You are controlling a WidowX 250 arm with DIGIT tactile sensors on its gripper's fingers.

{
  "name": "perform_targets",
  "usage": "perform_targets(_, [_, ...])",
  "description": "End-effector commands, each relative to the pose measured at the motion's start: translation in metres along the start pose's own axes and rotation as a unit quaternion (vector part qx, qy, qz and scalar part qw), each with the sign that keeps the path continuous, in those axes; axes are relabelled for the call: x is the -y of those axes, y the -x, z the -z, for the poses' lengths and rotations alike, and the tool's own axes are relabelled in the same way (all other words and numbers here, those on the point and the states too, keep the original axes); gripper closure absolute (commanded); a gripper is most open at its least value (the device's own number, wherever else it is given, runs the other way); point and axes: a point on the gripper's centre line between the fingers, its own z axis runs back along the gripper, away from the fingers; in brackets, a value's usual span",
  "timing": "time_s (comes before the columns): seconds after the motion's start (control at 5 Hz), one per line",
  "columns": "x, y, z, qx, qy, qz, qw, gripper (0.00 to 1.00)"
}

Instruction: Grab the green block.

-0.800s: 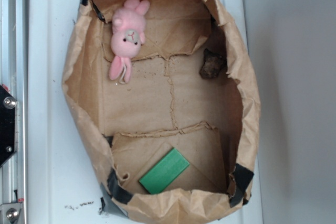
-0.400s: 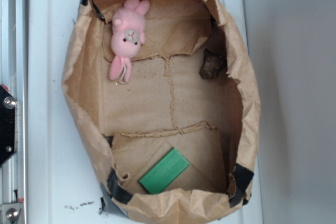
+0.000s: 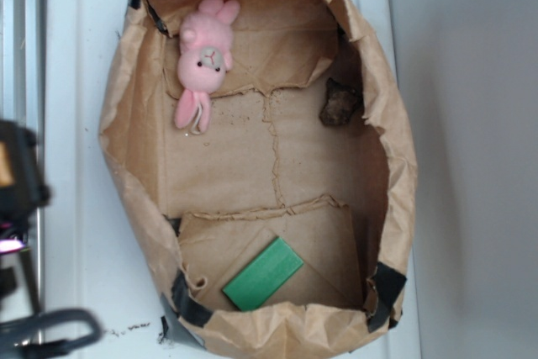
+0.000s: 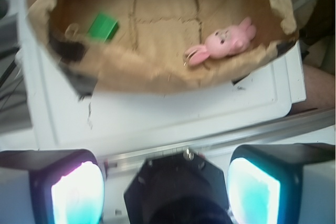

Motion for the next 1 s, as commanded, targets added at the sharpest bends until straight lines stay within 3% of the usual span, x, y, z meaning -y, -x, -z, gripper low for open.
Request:
perform_targets(0.0, [-0.003,-0.043,0.016,0.033,0.009,-0.104,0.994,0.0])
perform_targets(0.4, [-0.007,-0.066,0.056,0.042,0.006,-0.165,0.985,0.0])
perform_targets(0.6, [-0.022,-0.076,0.077,0.041,0.012,-0.191,0.981,0.0])
perform_targets(0.8, [-0.031,-0.086,0.094,0.032,0.038,-0.209,0.977,0.0])
